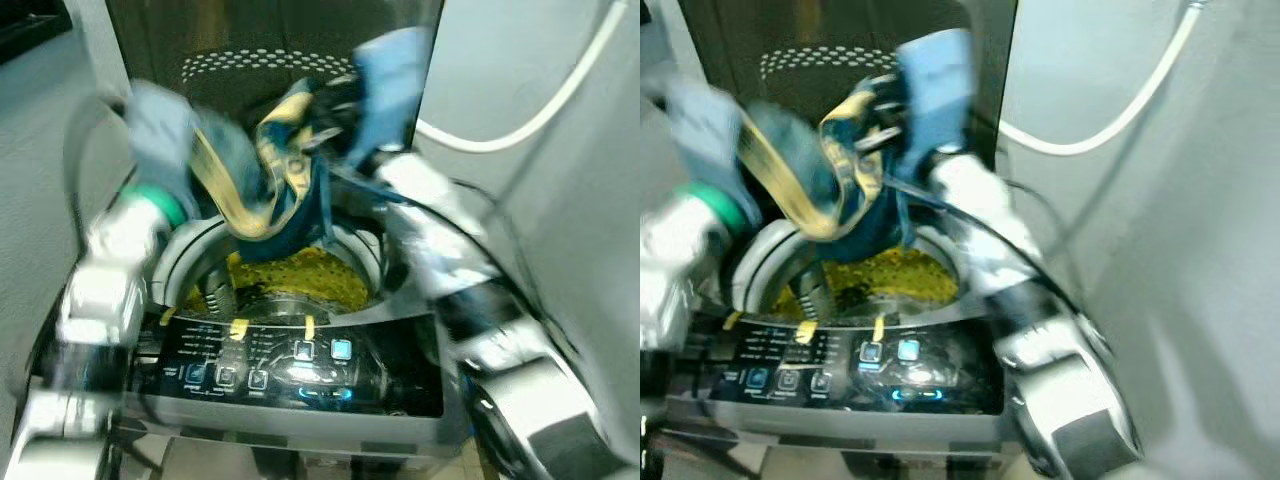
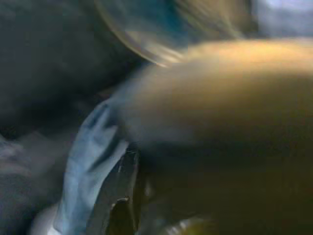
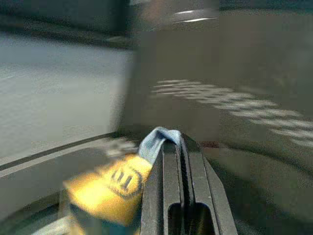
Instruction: Clothes washing
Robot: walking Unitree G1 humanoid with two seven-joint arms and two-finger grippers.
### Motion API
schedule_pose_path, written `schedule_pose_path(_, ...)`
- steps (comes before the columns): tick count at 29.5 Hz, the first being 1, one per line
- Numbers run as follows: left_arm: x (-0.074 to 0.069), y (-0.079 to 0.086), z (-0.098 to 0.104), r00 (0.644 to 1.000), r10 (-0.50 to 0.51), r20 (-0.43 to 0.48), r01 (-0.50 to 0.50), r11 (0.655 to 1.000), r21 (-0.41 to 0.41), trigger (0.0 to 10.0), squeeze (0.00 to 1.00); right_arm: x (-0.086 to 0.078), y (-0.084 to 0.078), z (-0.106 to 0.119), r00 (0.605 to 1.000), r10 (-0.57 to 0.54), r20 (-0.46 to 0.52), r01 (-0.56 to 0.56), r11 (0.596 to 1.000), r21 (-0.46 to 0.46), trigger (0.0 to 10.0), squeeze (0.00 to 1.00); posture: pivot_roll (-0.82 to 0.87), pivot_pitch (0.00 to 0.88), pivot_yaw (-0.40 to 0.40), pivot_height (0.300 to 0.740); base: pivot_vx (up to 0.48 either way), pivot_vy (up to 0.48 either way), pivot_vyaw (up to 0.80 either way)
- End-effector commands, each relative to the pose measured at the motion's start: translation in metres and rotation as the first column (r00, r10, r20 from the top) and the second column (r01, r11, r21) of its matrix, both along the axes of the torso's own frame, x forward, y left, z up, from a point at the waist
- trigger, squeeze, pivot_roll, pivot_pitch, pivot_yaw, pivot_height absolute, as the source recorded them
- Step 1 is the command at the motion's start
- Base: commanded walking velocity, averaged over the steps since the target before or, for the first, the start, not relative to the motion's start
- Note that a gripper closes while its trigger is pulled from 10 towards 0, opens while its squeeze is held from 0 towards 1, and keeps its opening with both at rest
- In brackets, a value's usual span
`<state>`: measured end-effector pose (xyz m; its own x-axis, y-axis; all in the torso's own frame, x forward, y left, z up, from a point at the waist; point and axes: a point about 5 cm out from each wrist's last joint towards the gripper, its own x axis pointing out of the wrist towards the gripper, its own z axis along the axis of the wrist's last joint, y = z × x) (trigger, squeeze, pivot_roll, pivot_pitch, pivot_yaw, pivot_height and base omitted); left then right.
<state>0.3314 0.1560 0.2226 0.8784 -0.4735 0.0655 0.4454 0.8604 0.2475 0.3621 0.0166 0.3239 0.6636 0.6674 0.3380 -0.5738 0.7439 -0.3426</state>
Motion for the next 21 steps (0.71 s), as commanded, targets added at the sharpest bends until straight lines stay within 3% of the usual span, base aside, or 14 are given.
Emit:
schedule_pose_path(1,-0.018,-0.011,0.005,0.993,-0.120,-0.023,0.119,0.992,-0.044,10.0,0.00,0.000,0.008,-0.007,1.000,0.002,0.021,0.000,0.996,-0.084,10.0,0.00,0.08,0.040,0.031,0.740,0.000,0.000,0.00)
schedule_pose_path(3,-0.027,-0.016,-0.001,0.984,-0.170,-0.056,0.166,0.984,-0.069,10.0,0.00,0.000,0.010,-0.010,1.000,0.009,0.024,-0.006,0.994,-0.109,10.0,0.00,0.08,0.040,0.027,0.740,0.000,0.000,0.00)
schedule_pose_path(5,-0.046,-0.029,-0.007,0.960,-0.253,-0.118,0.230,0.956,-0.184,10.0,0.00,-0.001,0.016,-0.018,0.998,0.053,0.042,-0.043,0.978,-0.205,10.0,0.00,0.10,0.043,0.016,0.740,0.000,0.000,0.00)
schedule_pose_path(8,-0.051,-0.032,-0.008,0.955,-0.268,-0.128,0.235,0.946,-0.223,10.0,0.00,-0.001,0.017,-0.021,0.996,0.069,0.048,-0.055,0.969,-0.240,10.0,0.00,0.10,0.043,0.016,0.740,0.000,0.000,0.00)
schedule_pose_path(10,-0.054,-0.038,0.005,0.956,-0.282,-0.075,0.249,0.922,-0.297,10.0,0.00,0.002,0.016,-0.028,0.996,0.067,0.054,-0.048,0.956,-0.290,10.0,0.00,0.10,0.046,0.010,0.740,0.000,0.000,0.00)
schedule_pose_path(11,-0.054,-0.038,0.005,0.956,-0.282,-0.075,0.249,0.922,-0.297,10.0,0.00,0.002,0.016,-0.028,0.996,0.067,0.054,-0.048,0.956,-0.290,10.0,0.00,0.10,0.046,0.010,0.740,0.000,0.000,0.00)
schedule_pose_path(12,-0.056,-0.040,0.012,0.957,-0.287,-0.043,0.261,0.915,-0.308,10.0,0.00,0.006,0.015,-0.029,0.996,0.057,0.063,-0.035,0.952,-0.303,10.0,0.29,0.10,0.046,0.010,0.740,0.000,0.000,0.00)
schedule_pose_path(13,-0.056,-0.040,0.012,0.957,-0.287,-0.043,0.261,0.915,-0.308,10.0,0.00,0.006,0.015,-0.029,0.996,0.057,0.063,-0.035,0.952,-0.303,10.0,0.29,0.10,0.046,0.010,0.740,0.000,0.000,0.00)
schedule_pose_path(14,-0.057,-0.042,0.019,0.955,-0.295,-0.011,0.278,0.911,-0.306,10.0,0.00,0.009,0.014,-0.028,0.996,0.043,0.072,-0.019,0.951,-0.310,10.0,1.00,0.10,0.048,0.011,0.740,0.000,0.000,0.00)
schedule_pose_path(20,-0.059,-0.039,0.041,0.957,-0.271,0.106,0.287,0.939,-0.190,10.0,0.00,0.015,-0.002,-0.019,0.998,0.023,0.059,-0.005,0.958,-0.288,10.0,1.00,0.08,0.052,0.018,0.740,0.000,0.000,0.00)
schedule_pose_path(21,-0.058,-0.036,0.047,0.961,-0.243,0.131,0.261,0.955,-0.140,10.0,0.00,0.014,-0.008,-0.012,0.998,0.065,0.007,-0.062,0.976,-0.209,10.0,1.00,0.08,0.055,0.022,0.740,0.000,0.000,0.00)
